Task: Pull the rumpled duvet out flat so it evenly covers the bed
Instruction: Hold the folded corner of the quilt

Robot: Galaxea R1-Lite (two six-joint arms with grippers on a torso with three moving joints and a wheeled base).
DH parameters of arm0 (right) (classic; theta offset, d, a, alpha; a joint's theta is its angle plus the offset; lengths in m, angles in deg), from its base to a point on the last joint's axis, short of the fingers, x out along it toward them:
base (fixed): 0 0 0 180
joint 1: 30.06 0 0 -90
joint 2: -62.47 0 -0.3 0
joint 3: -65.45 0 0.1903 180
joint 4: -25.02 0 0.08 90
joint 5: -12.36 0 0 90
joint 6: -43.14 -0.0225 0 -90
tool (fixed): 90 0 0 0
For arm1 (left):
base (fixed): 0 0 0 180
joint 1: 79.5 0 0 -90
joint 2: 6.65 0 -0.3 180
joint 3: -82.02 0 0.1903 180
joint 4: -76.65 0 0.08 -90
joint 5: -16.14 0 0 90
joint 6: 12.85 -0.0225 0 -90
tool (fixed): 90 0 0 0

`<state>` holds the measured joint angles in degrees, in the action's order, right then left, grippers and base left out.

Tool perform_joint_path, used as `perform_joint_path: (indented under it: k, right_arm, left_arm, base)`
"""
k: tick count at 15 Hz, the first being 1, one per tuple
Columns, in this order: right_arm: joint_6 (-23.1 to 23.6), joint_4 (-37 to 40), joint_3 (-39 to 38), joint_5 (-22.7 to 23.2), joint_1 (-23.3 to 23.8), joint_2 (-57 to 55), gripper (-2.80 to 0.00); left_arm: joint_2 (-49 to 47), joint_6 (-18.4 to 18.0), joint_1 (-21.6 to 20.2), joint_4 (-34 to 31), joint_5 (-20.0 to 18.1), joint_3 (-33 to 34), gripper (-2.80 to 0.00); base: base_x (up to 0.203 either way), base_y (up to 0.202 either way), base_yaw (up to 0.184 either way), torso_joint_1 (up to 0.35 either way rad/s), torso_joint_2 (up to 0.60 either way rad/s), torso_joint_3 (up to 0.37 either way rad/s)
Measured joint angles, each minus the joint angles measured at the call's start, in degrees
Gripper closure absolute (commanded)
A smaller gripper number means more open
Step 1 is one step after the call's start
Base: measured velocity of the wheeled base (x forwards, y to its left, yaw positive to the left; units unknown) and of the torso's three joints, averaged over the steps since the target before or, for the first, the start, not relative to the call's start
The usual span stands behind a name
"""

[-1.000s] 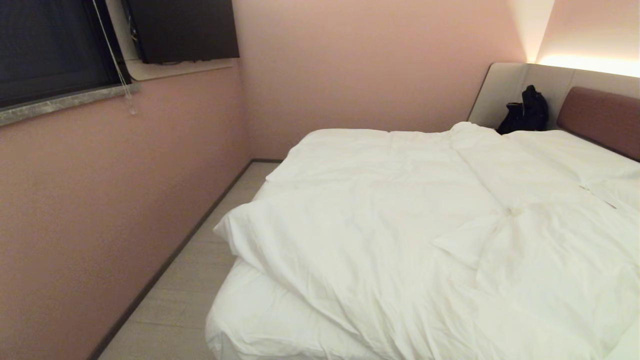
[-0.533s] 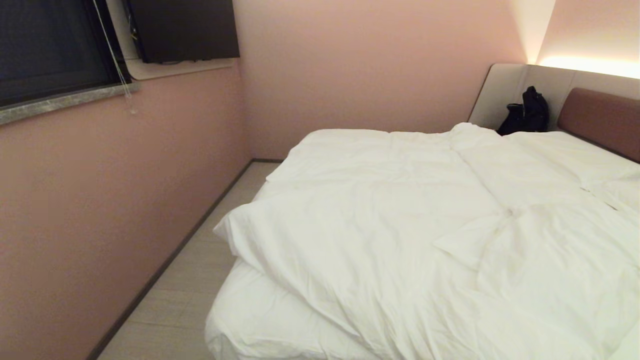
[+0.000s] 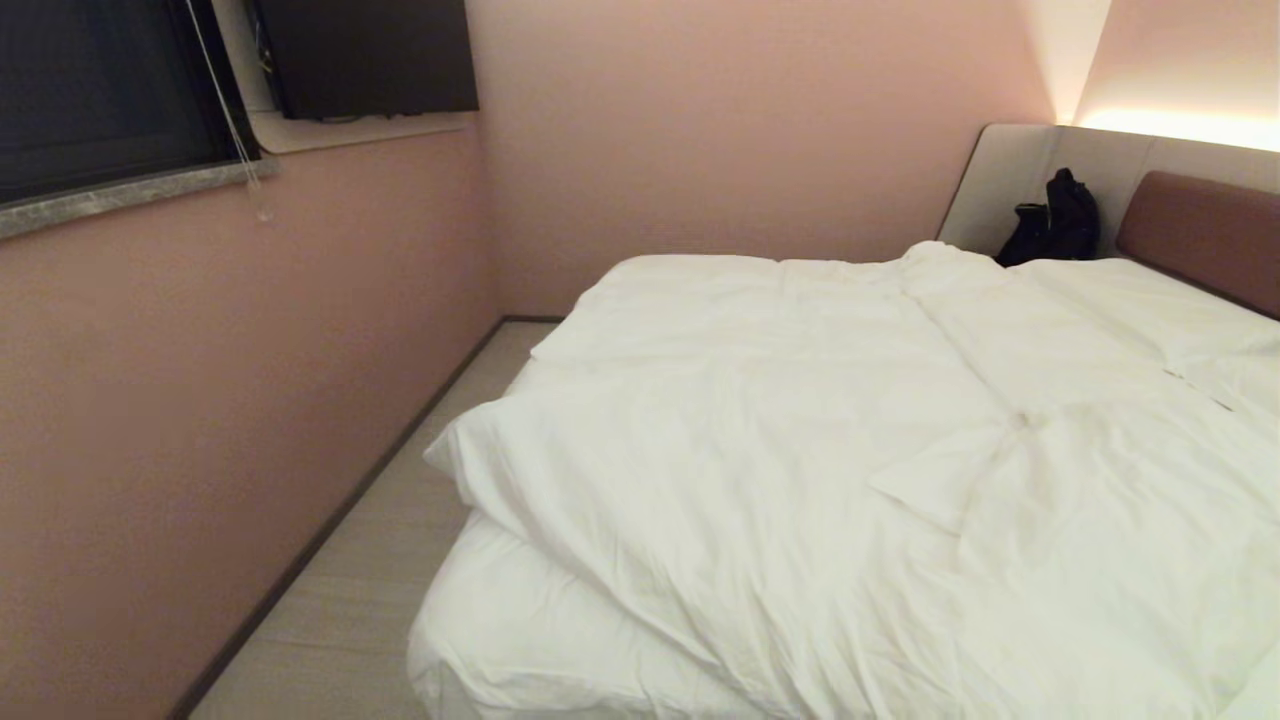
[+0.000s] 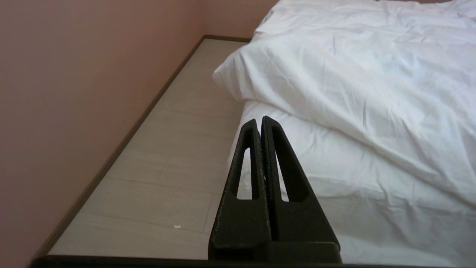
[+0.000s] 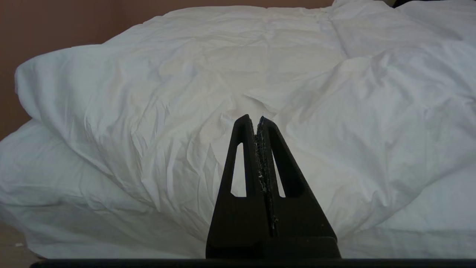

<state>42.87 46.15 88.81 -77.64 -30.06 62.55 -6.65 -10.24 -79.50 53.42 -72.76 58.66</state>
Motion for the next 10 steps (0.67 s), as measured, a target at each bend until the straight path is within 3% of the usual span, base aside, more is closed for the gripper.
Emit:
perform_joint_path:
  k: [7, 10]
  right_arm:
    - [0.02, -0.01, 0.0, 0.0, 0.0, 0.0, 0.0]
    - [0.05, 0.0, 0.0, 0.0, 0.0, 0.0, 0.0]
  left_arm:
    - [0.0, 0.08, 0.0, 0.0, 0.02, 0.0, 0.0]
    - [0.0, 0.08, 0.0, 0.02, 0.05, 0.0, 0.0]
  base:
    - [0.0, 0.0, 0.0, -0.211, 0.49, 0.281]
    - [0.0, 0.0, 0.0, -0.073, 0.18, 0.107]
